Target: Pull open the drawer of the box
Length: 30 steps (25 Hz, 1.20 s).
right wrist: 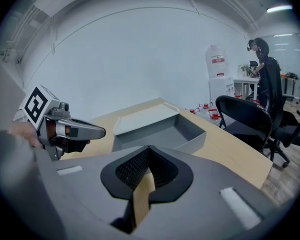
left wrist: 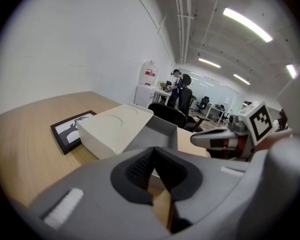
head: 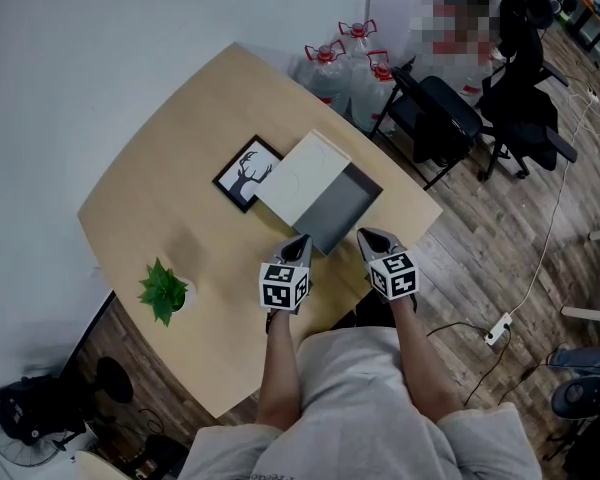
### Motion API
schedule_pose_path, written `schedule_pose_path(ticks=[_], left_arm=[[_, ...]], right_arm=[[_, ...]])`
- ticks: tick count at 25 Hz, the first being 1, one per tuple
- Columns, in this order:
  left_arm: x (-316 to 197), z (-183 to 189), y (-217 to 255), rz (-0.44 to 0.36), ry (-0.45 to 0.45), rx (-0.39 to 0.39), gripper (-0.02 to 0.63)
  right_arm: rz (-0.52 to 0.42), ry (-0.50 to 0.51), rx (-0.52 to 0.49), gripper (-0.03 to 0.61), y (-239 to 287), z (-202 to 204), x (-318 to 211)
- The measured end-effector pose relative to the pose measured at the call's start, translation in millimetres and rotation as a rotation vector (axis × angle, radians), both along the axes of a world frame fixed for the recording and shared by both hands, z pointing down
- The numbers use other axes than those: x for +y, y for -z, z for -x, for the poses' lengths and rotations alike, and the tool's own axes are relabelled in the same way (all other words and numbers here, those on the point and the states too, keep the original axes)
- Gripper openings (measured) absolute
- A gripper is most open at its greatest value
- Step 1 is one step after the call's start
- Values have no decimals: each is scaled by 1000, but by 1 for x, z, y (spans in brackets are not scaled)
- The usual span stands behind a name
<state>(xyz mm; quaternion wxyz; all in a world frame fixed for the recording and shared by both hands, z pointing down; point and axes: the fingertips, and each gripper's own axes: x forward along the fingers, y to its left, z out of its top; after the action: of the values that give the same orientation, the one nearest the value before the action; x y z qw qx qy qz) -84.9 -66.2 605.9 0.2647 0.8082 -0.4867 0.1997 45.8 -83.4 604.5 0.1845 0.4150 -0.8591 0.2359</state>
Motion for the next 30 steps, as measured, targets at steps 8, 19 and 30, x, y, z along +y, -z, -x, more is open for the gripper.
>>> schedule_pose_path(ticks=[8,19,30], left_arm=[[0,0,-1,2,-11,-9,53],[3,-6,-2,6,-23,-14,53],[7,-7,-3,10,-17,-11,53]], right_arm=[[6,-19,-31,2,3,-3,0],[20,-22,-12,0,0,-10,6],[23,-18,-14,2,-2,-13,10]])
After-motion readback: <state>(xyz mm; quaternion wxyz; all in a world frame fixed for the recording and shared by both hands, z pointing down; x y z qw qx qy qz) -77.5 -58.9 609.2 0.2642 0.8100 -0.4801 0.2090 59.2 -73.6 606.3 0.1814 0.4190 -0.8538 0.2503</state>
